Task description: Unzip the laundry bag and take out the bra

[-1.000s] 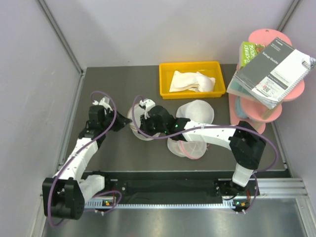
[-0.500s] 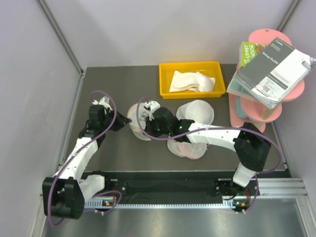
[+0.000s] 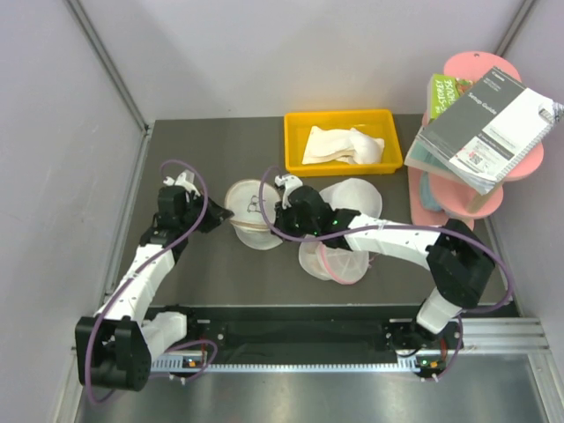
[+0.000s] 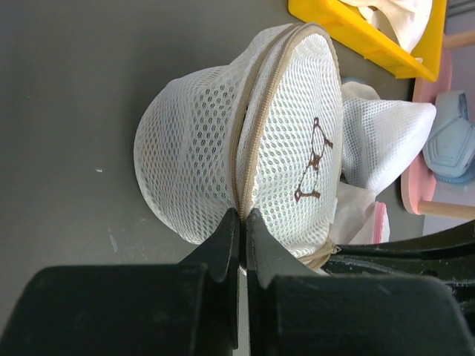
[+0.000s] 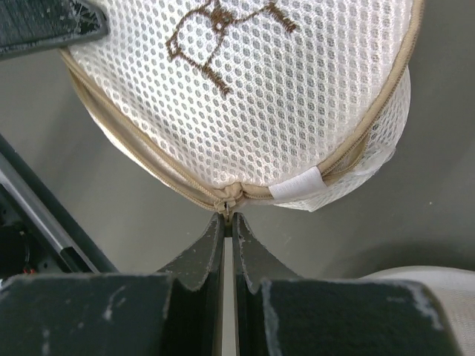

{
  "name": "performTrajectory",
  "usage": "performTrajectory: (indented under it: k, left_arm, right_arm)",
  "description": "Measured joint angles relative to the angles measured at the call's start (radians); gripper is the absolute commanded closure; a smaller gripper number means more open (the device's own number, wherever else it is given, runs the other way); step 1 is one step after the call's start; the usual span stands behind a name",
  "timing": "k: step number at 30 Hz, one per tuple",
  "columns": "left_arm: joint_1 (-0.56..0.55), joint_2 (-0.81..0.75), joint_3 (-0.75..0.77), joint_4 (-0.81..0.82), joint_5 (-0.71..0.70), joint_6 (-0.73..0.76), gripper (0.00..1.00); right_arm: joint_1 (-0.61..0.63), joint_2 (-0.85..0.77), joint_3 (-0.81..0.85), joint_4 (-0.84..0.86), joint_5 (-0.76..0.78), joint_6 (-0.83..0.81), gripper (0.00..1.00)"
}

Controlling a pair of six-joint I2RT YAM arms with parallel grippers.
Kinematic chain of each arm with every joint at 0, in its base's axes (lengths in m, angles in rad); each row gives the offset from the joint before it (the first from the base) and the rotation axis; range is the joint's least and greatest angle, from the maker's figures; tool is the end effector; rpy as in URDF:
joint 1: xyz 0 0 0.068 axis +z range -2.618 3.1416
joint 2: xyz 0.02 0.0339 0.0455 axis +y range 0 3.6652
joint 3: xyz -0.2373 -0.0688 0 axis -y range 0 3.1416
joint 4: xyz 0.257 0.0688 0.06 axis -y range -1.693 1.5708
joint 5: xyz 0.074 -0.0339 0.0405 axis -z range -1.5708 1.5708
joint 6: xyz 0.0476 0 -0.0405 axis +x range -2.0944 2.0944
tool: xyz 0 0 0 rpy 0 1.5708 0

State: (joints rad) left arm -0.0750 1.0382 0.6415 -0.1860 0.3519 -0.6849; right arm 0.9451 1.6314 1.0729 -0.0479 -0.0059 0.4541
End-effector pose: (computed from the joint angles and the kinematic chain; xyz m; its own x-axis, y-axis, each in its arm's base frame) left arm 0.2569 -0.0358 0.2087 -0.6510 -0.5466 -0.5267 -0.0704 0.7344 -0.6751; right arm 0.2247 0.3114 0.1958 -0.6567 -0.1600 -0.7370 -0.5845 0.7254 0.3635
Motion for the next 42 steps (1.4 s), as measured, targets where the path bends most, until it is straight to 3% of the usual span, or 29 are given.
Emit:
performTrajectory:
  k: [14, 25, 26, 29, 30, 31, 35, 38, 42]
  left_arm:
    - [-0.006, -0.021, -0.002, -0.001, 0.054, -0.004, 1.00]
    - [-0.060, -0.116, -0.101, 0.057, 0.082, -0.054, 1.00]
    - [-0.065, -0.121, -0.104, 0.063, 0.081, -0.056, 0.97]
    - [-0.071, -0.131, -0.109, 0.074, 0.079, -0.056, 0.52]
    - [-0.072, -0.133, -0.110, 0.071, 0.082, -0.050, 0.32]
    - [-0.072, -0.135, -0.110, 0.061, 0.084, -0.048, 0.26]
    - [-0.072, -0.132, -0.089, -0.016, 0.060, -0.018, 0.09]
    - [-0.072, -0.128, -0.037, -0.091, 0.017, 0.010, 0.01]
    - [-0.070, -0.130, 0.060, -0.161, -0.048, 0.061, 0.01]
  right_arm:
    - [-0.048, -0.002, -0.002, 0.006, -0.026, -0.024, 1.00]
    - [-0.119, 0.079, 0.130, -0.058, -0.049, -0.094, 1.00]
    - [-0.120, 0.091, 0.148, -0.069, -0.049, -0.100, 1.00]
    - [-0.124, 0.115, 0.181, -0.084, -0.049, -0.115, 1.00]
    - [-0.127, 0.121, 0.191, -0.090, -0.036, -0.122, 0.98]
    - [-0.134, 0.124, 0.200, -0.098, -0.025, -0.125, 0.94]
    - [-0.166, 0.125, 0.228, -0.124, 0.013, -0.141, 0.64]
    - [-0.175, 0.117, 0.239, -0.142, 0.032, -0.151, 0.52]
    - [-0.175, 0.077, 0.239, -0.191, 0.050, -0.165, 0.44]
